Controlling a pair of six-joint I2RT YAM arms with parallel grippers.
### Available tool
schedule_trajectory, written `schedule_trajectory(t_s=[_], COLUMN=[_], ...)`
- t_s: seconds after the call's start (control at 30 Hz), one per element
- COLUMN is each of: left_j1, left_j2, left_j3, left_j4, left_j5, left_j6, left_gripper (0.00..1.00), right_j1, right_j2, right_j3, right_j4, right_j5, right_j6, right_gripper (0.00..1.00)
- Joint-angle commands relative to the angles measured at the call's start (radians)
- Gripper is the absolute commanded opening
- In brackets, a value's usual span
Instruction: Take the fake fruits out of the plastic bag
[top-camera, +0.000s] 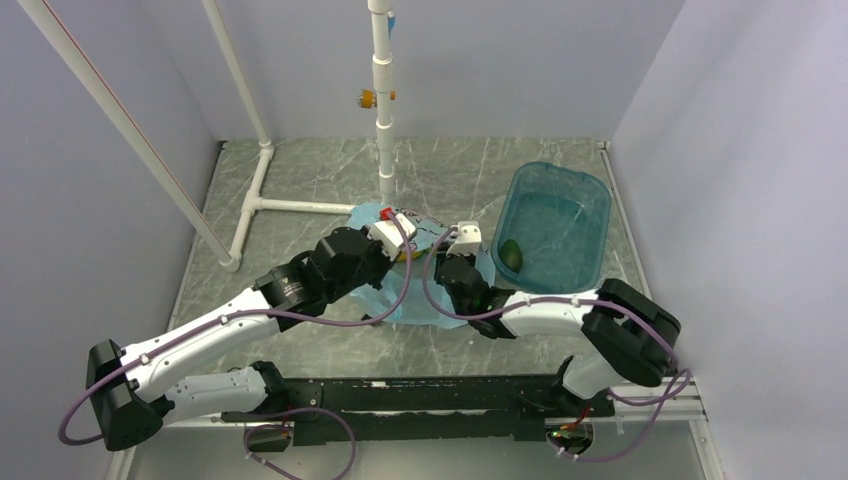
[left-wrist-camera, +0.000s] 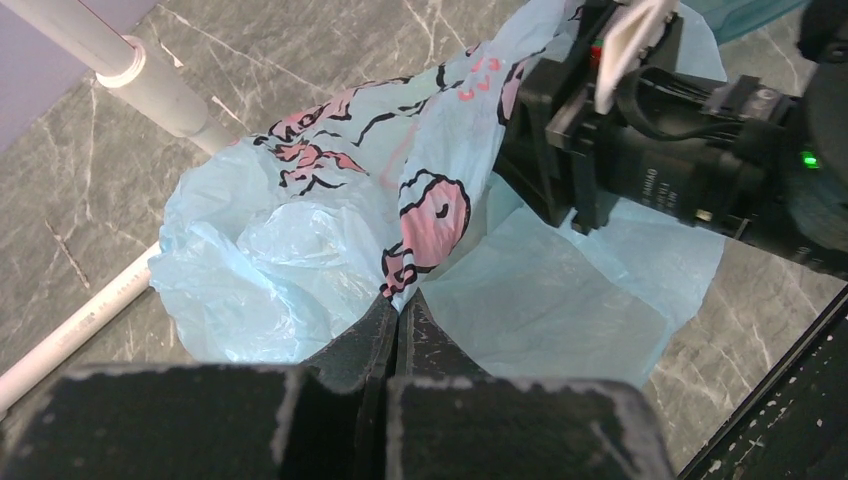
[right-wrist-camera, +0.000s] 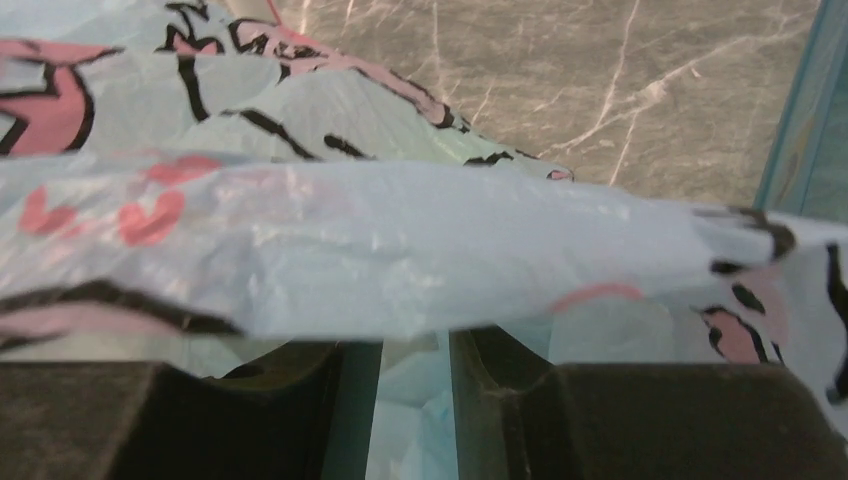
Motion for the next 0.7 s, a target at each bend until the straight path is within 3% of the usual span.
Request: schedule_trajectory(t_s=[0.0,0.27,0.57,0.67], left_j1=[-0.005,-0.005,-0.006,-0.008], left_j2=[-0.004,-0.043,-0.146,-0.215], left_j3=[0.023,-0.01,-0.046,-0.074], left_j4=[0.033,0.075,0.146,0.173], left_j5=[0.003,0.06,0.292,0.306], left_j6=[-0.009,-0.008,-0.017,-0.015], left_gripper=[0.0,0.0,0.0,0.0], right_j1=[0.01,-0.003,-0.014,-0.014], right_j2=[-0.067,0.054,0.05,-0.001], right_j3=[-0.055,0.033,0.0,-0.039], right_j4=[0.05,0.095,0.096,0.076], right_j5=[-0.053,0.013,0.057,0.054], right_j6=[0.005,0.119,0.343,0.393], right_gripper=[0.36,0.67,0.81,0.86])
